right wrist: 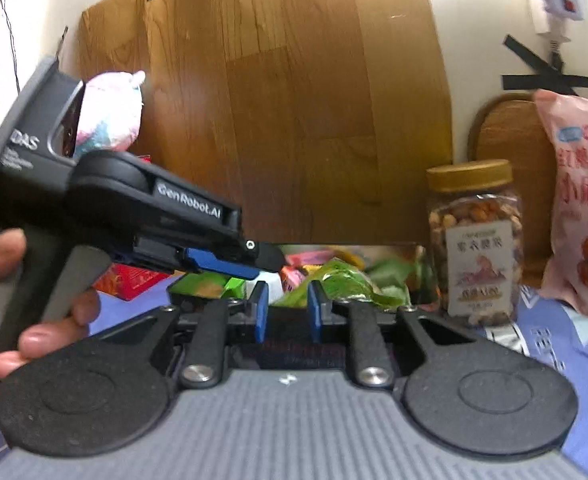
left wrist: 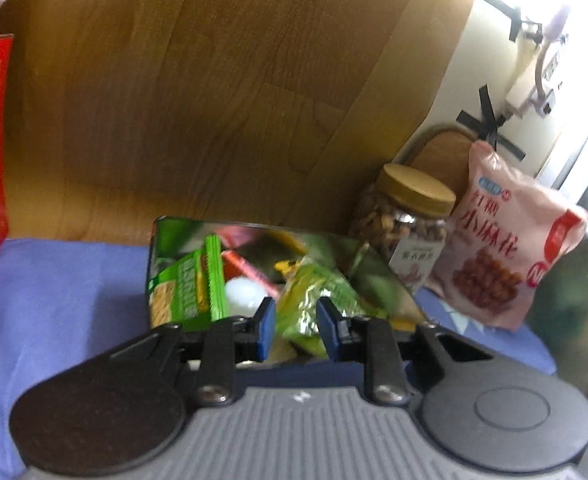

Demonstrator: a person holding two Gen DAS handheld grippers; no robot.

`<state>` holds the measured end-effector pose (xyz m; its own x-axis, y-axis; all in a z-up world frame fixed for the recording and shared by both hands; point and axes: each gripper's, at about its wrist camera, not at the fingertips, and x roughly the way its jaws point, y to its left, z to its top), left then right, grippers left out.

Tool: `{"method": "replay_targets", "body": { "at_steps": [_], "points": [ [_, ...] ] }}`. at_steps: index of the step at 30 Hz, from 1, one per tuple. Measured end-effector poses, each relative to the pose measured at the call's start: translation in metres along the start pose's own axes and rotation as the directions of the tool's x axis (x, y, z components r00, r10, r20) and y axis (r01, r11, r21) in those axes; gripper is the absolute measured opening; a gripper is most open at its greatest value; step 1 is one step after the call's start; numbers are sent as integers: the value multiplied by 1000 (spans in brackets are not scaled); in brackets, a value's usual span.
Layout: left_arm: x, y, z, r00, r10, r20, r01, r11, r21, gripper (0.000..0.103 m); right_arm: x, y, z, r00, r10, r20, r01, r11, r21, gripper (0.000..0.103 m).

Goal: Organize snacks

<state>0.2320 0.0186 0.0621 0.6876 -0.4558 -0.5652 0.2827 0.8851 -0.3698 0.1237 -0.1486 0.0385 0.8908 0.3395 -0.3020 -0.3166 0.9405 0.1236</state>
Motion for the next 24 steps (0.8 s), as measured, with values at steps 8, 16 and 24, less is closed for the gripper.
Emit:
{"method": "replay_targets", "body": {
  "at_steps": [8,16,24],
  "points": [
    [-48,-42,-37,993,105,46,-110,984,142,32,-59,-9,-23,1000,-21,-3,22,981,193,28],
    [-81,-72,-94,976,211,58,-218,951,221,47,-101,-18,-47,997,-66,-51,80,932,353,34],
    [-94,-72,-129,953,299,47,-301,927,224,59,-126,-13,-68,994,-54,-95,88,909,407,34]
  ]
}}
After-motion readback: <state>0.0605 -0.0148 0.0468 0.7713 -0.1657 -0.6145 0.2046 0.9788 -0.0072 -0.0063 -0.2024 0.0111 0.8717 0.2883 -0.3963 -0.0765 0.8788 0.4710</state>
